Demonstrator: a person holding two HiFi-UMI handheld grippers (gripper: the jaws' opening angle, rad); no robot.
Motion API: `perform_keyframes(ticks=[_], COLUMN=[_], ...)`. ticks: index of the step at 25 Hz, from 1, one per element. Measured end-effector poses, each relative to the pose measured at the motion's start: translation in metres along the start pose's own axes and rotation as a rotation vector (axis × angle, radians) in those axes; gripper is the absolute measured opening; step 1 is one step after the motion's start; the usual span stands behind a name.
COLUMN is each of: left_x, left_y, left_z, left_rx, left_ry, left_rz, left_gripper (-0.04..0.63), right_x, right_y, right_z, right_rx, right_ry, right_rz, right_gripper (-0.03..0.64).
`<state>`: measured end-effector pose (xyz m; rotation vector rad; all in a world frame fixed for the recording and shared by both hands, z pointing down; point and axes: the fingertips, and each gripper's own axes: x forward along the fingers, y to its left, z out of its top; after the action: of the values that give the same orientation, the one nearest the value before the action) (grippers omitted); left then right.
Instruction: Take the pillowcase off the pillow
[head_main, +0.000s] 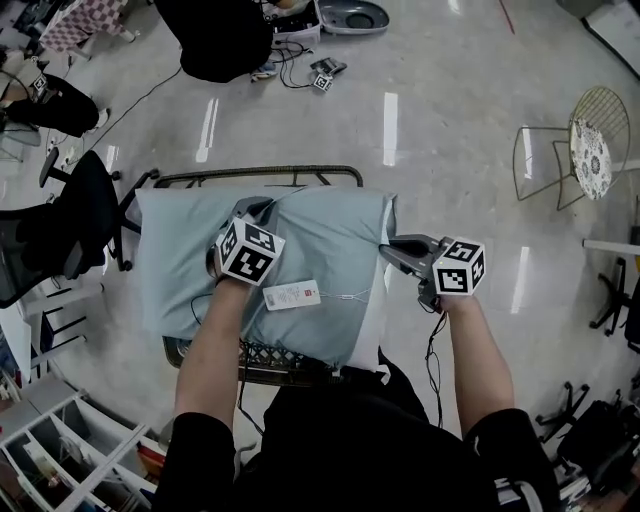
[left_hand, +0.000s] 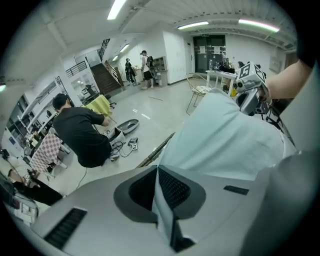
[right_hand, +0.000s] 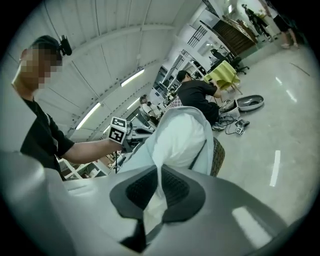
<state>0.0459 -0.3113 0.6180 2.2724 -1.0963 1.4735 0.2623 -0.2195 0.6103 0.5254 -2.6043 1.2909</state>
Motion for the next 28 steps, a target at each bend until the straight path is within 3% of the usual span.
perform_keyframes(ticks=[2,14,19,23,25,28], left_x=[-0.007,-0.051,-0.056,-0.054,-0.053,-0.043], left_y=[0.006,0.048,0.031,0.024,0.032,0.044], left_z=[-0.008,-0.052,-0.048,-0.032,-0.029,-0.031], left_rx=[0.015,-0.058,-0.089,-0.095,-0.125,-0.176], left_ry=[0.010,0.020,-0.022,-0.067,-0.092,-0.090], left_rz=[0.030,0.078,0.005,-0.021,-0.011,-0.011], left_gripper=[0.006,0.006,0.007,0.041,0.088,0.092], right_x=[-0.008,-0.057,-0.058,-0.051,-0.053,-0.051], right_y=[0.005,0.022,0.018,-0.002,-0.012,-0.027], right_z=[-0.004,-0.004,-0.013,-0.029,-0.024,-0.008], right_rx=[-0.009,0.010,0.007,-0.016,0.004,0.028], right_ry=[-0.005,-0.094,-0.064,0.042,0.019,-0.030], right_rz=[0.001,-0.072,-0.091,-0.227,-0.277,-0.318], right_gripper=[0.029,0.017,0.018,0.087,0.140,0.206])
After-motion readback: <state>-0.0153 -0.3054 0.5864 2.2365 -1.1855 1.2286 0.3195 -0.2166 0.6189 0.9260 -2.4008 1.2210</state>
